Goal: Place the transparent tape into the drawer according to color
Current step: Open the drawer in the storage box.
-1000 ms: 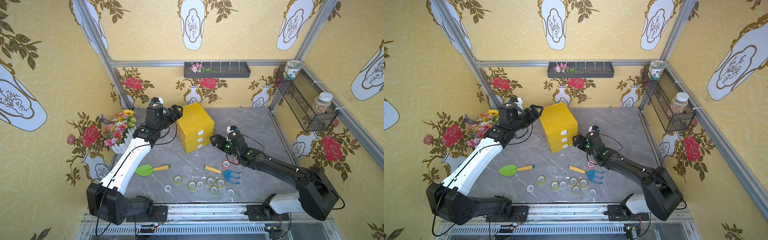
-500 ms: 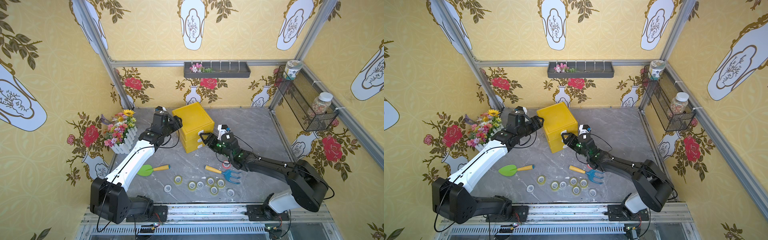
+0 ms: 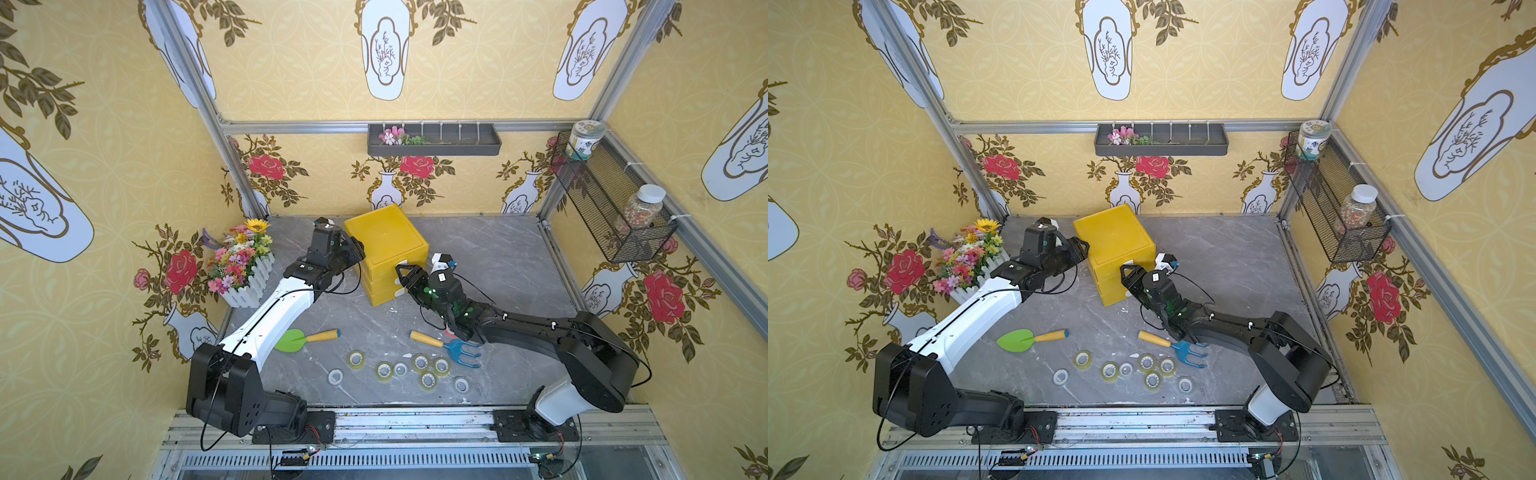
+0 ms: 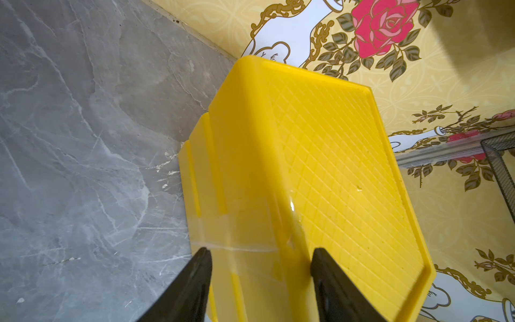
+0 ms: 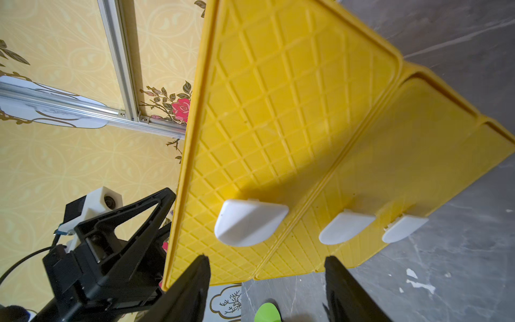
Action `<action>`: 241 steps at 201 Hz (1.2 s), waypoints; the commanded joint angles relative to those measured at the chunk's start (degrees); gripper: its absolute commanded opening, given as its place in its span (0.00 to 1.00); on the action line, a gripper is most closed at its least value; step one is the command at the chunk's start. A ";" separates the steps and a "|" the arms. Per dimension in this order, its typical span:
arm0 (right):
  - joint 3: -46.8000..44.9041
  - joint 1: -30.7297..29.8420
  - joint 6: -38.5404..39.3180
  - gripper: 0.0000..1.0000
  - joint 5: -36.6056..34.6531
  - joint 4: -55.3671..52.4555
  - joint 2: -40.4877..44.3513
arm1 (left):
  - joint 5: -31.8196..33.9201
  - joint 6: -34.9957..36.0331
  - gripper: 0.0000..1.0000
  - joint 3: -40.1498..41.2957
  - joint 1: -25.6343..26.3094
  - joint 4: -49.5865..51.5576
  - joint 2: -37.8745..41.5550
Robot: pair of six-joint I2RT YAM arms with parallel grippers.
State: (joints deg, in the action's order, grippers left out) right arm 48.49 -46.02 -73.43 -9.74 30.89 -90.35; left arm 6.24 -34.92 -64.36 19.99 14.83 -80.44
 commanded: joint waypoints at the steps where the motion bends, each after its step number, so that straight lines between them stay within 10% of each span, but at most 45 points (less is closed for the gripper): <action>1: 0.72 0.16 -1.34 0.66 -1.76 6.75 -1.30 | -0.96 0.64 0.62 0.46 0.00 -0.42 -0.58; 241: 1.27 6.38 -1.34 0.38 5.71 21.33 -10.78 | -4.22 0.70 0.63 1.16 -1.27 -0.68 -2.61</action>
State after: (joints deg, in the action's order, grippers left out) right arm 50.59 -39.94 -75.18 -4.36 48.60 -100.73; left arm 2.20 -34.96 -63.61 18.92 11.22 -82.30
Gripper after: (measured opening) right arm 0.401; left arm 0.627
